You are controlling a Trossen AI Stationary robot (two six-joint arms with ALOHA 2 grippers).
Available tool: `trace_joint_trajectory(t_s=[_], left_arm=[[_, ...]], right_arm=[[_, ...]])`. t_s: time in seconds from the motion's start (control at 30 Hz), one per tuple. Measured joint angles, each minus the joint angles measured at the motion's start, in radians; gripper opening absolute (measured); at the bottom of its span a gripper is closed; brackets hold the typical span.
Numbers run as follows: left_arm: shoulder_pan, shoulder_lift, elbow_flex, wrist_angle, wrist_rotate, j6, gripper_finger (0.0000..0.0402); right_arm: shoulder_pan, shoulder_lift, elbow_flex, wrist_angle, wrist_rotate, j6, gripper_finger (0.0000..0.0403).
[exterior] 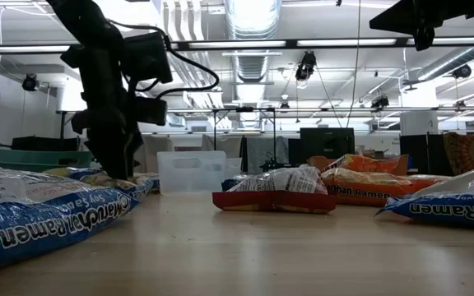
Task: Sort Maruchan noodles
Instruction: Put the blue noodle pack into the transparent bin
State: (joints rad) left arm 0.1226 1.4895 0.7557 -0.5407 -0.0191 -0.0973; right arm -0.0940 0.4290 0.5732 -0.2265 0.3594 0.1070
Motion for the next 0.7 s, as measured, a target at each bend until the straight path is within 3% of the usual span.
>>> trace_joint_trajectory(t_s=[0.3, 0.47, 0.7], left_arm=[[0.0, -0.001, -0.001, -0.007, -0.008, 0.0, 0.0013], [-0.004, -0.003, 0.022, -0.044, -0.008, -0.007, 0.0021], [-0.029, -0.038, 0.165, -0.138, -0.008, 0.031, 0.0006]], right_arm=[[0.0, 0.0, 0.0, 0.0, 0.0, -0.004, 0.0009], [0.0, 0.0, 0.0, 0.0, 0.0, -0.006, 0.0009], [0.0, 0.0, 0.0, 0.0, 0.0, -0.006, 0.0009]])
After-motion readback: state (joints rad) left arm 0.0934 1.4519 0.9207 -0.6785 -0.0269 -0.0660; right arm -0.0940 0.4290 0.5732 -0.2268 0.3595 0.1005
